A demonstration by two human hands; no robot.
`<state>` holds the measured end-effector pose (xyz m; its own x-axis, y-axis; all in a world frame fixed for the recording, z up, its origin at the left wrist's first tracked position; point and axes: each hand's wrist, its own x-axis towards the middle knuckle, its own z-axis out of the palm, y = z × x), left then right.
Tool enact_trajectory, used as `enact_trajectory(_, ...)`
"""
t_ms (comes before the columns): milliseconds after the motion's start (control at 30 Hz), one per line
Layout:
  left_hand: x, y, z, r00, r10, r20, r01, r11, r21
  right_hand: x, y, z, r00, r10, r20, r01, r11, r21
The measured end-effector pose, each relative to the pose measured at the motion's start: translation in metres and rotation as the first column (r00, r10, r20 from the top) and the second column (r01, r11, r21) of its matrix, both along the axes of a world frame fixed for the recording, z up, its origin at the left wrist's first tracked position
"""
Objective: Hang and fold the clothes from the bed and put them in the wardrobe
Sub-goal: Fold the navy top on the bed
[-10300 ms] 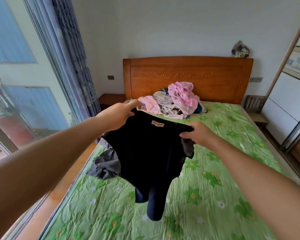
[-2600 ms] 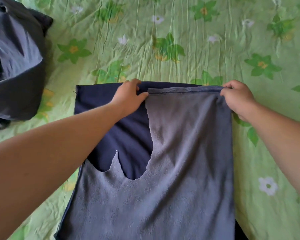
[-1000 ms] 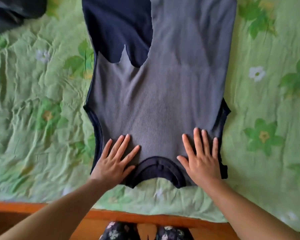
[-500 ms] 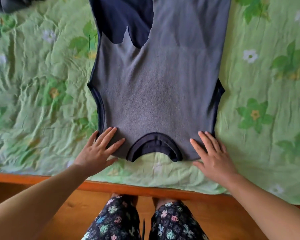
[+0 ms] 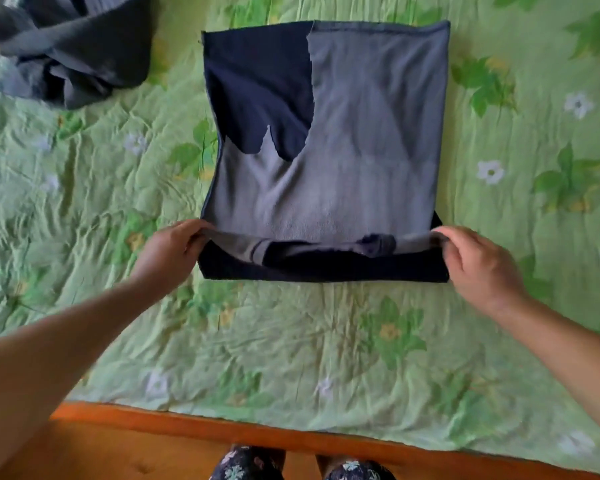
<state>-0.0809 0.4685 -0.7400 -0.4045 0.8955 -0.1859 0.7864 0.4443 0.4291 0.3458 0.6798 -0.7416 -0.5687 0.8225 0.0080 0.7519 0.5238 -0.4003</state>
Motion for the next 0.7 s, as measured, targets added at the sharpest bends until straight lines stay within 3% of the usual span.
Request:
enact_trajectory(100, -0.034, 0.079, 0.010, 0.987, 0.157, -0.043, -0.153, 0.984, 0.087, -0.038, 0.071, 0.006, 0.984, -0.167, 0.056, 0.164, 0.985, 0.052)
enact_trajectory(200, -0.029, 0.125, 0.007, 0.974, 0.189, -0.127, -0.188, 0.982, 0.022, -0.076, 0.095, 0.004, 0.939, -0.271, 0.213, 0.250, 0.961, 0.119)
enact_trajectory(233, -0.018, 0.129, 0.005, 0.974, 0.150, -0.171, -0.152, 0.988, 0.003, -0.087, 0.089, 0.003, 0.943, -0.212, 0.256, 0.180, 0.973, 0.144)
enact_trajectory(300, 0.011, 0.119, -0.004, 0.977, -0.031, -0.212, 0.022, 0.999, -0.047, -0.100, 0.060, -0.004, 0.931, 0.062, 0.360, -0.092, 0.994, 0.065)
enact_trajectory(400, 0.039, 0.084, -0.025, 0.882, -0.389, -0.265, 0.309, 0.904, -0.297, -0.096, 0.016, -0.025, 0.746, 0.367, 0.556, -0.360, 0.924, -0.128)
enact_trajectory(467, 0.039, 0.071, -0.040, 0.844, -0.443, -0.302, 0.315, 0.866, -0.389, -0.090, 0.010, -0.037, 0.759, 0.325, 0.564, -0.345, 0.936, -0.074)
enact_trajectory(567, 0.034, 0.076, -0.054, 0.818, -0.456, -0.351, 0.310, 0.863, -0.399, -0.091, 0.016, -0.048, 0.808, 0.237, 0.539, -0.327, 0.942, 0.075)
enact_trajectory(700, 0.037, 0.075, -0.049, 0.893, -0.395, -0.215, 0.283, 0.865, -0.414, -0.086, 0.013, -0.052, 0.812, 0.304, 0.498, -0.347, 0.938, -0.006)
